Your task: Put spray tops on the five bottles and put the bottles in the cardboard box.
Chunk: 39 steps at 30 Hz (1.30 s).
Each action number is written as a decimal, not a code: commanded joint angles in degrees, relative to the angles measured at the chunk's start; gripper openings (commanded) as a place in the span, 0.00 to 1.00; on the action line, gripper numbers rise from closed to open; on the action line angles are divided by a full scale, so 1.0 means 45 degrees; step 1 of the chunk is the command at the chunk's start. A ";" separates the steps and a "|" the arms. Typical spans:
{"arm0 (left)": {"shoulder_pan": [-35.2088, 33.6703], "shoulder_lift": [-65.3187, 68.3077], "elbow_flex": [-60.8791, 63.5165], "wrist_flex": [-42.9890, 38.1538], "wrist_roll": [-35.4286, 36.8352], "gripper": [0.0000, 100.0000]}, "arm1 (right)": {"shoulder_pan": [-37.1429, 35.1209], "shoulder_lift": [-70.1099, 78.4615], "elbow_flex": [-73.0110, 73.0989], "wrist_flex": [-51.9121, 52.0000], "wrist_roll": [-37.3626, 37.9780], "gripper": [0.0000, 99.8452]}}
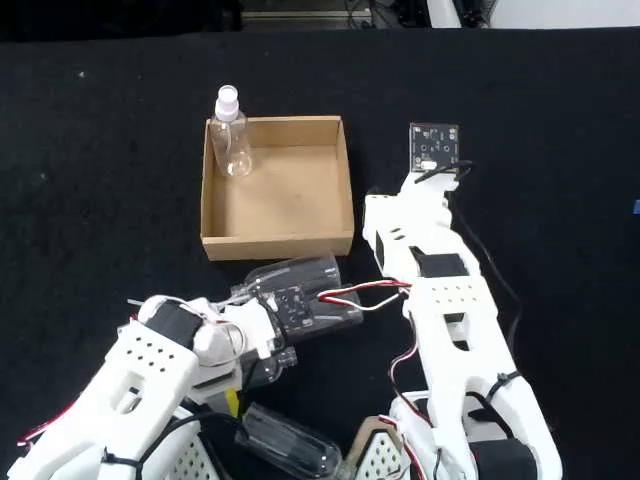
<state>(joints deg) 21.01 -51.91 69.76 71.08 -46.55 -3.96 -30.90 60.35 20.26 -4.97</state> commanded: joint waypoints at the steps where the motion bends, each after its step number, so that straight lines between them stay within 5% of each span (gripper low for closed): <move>1: 0.0186 -0.0078 0.0107 -0.0703 0.0371 0.36 | 0.0215 -0.0010 -0.0166 -0.0430 0.0000 0.16; 6: 0.0322 -0.0078 0.0088 -0.0879 0.0879 0.36 | 0.0215 -0.0010 -0.0147 -0.0430 0.0000 0.16; 12: 0.0342 -0.0078 -0.0322 0.0059 0.0840 0.13 | 0.0215 -0.0010 -0.0166 -0.0430 0.0000 0.16; 15: 0.0342 -0.0078 -0.0537 0.0469 0.0840 0.09 | 0.0215 -0.0010 -0.0166 -0.0430 0.0000 0.16; 22: 0.0225 -0.0039 -0.3370 0.4063 0.0606 0.10 | 0.0195 -0.0010 -0.0166 -0.0430 0.0000 0.16; 27: 0.0107 0.0078 -0.5871 0.6291 -0.1348 0.09 | 0.0176 -0.0010 -0.0127 -0.0430 0.0000 0.16; 32: -0.2217 0.0078 -0.7179 0.6388 -0.2755 0.09 | 0.0176 -0.0010 -0.0088 -0.0430 0.0000 0.16; 39: -0.7922 0.0078 -0.7805 0.6173 -0.3009 0.09 | 0.0156 -0.0010 -0.0107 -0.0430 0.0000 0.16</move>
<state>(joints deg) -3.60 -51.82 37.93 99.38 -59.65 -3.96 -30.90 60.35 20.26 -4.97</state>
